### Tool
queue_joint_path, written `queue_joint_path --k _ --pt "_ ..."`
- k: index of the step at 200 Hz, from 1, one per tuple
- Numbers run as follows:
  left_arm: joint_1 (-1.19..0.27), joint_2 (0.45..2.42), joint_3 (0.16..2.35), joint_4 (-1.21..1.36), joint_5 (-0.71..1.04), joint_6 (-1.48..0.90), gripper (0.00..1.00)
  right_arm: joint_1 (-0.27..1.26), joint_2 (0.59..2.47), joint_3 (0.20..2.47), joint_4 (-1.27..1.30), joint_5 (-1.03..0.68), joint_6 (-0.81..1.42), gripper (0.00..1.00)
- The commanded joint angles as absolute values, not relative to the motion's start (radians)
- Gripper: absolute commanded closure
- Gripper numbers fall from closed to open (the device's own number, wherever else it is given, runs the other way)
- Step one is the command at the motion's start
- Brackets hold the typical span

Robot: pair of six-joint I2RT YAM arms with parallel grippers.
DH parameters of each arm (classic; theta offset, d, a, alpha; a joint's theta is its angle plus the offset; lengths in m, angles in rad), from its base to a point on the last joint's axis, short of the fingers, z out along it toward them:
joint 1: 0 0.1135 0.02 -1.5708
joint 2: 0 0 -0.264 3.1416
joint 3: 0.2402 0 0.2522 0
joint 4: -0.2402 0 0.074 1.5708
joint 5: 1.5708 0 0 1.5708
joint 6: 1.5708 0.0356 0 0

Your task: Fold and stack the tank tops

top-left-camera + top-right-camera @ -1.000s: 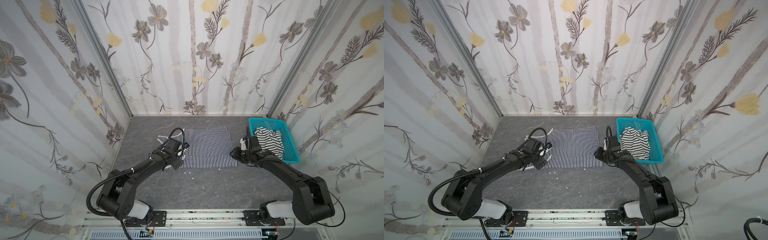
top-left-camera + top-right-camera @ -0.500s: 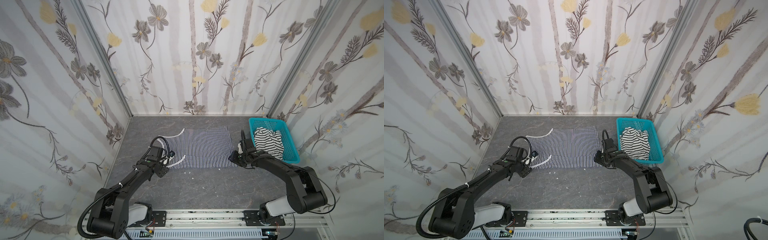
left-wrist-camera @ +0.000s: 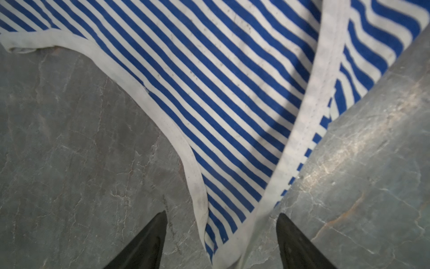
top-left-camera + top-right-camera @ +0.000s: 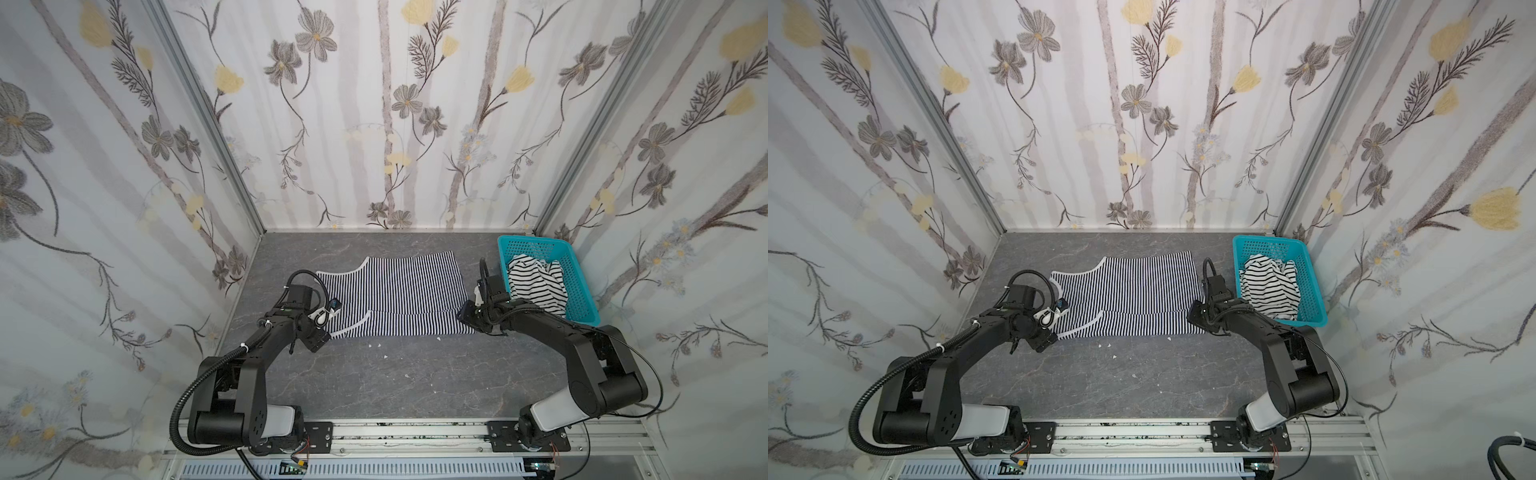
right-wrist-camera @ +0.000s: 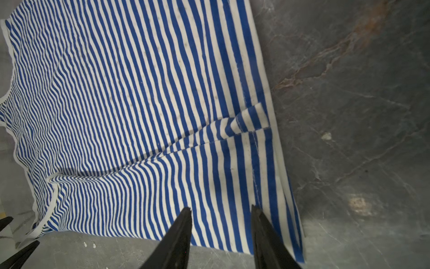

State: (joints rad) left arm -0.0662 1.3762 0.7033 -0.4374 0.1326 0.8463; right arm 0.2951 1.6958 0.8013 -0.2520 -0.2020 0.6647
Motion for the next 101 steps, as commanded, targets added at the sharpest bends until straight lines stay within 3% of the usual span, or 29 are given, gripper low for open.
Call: queue_joint_path --k 1,41,55,68,101 --pt "-0.055 1.399 0.716 -0.472 0.168 0.888 0.25 0.295 1.708 0.814 -0.222 -0.181 0.66 0.56" --pt "-0.039 1.476 0.737 -0.487 0.169 0.906 0.36 0.291 1.729 0.823 -0.227 -0.176 0.652 0.56" --pt "-0.029 1.491 0.747 -0.492 0.173 0.916 0.57 0.289 1.733 0.822 -0.232 -0.169 0.65 0.56" --pt "-0.018 1.498 0.763 -0.496 0.173 0.92 0.68 0.288 1.738 0.824 -0.238 -0.163 0.648 0.56" --pt "-0.003 1.497 0.812 -0.539 0.195 0.94 0.71 0.287 1.749 0.824 -0.252 -0.143 0.643 0.56"
